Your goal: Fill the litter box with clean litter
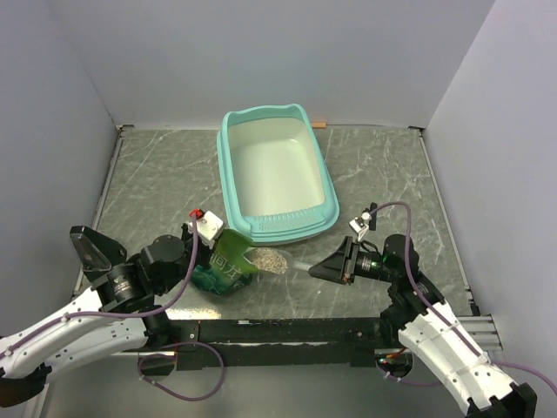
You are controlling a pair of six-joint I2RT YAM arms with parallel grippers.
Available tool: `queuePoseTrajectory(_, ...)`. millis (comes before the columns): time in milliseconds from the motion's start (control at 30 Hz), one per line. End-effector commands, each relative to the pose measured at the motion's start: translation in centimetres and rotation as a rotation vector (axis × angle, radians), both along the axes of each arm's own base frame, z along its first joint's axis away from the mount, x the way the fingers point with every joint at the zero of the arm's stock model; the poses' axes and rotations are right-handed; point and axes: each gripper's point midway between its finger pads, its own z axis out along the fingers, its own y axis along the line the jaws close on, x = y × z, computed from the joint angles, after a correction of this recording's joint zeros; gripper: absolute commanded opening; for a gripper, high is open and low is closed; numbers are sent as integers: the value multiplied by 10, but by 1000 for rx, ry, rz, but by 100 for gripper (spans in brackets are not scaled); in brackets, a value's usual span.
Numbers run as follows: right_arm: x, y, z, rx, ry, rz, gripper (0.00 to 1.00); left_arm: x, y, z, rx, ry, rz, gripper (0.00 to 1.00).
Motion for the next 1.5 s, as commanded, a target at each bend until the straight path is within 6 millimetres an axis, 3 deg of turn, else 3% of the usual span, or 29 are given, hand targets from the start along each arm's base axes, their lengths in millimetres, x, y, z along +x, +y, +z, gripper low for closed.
queuePoseTrajectory(0, 0, -5, 2, 14, 55, -58, 0, 8, 2, 19, -84, -49, 65, 1)
queuePoseTrajectory(533, 5, -12, 21, 64, 26, -150, 0, 15, 15, 21, -117, -68, 154, 1)
queuePoseTrajectory(833, 11, -14, 48, 87, -20, -188, 0, 16, 22, 23, -136, -86, 187, 1)
queuePoseTrajectory(1200, 44, -13, 94, 100, -99, -286, 0, 13, 21, 19, -161, -79, 174, 1)
queuePoseTrajectory(1467, 97, -7, 102, 73, -97, -411, 0, 9, 19, 16, -184, -80, 148, 1)
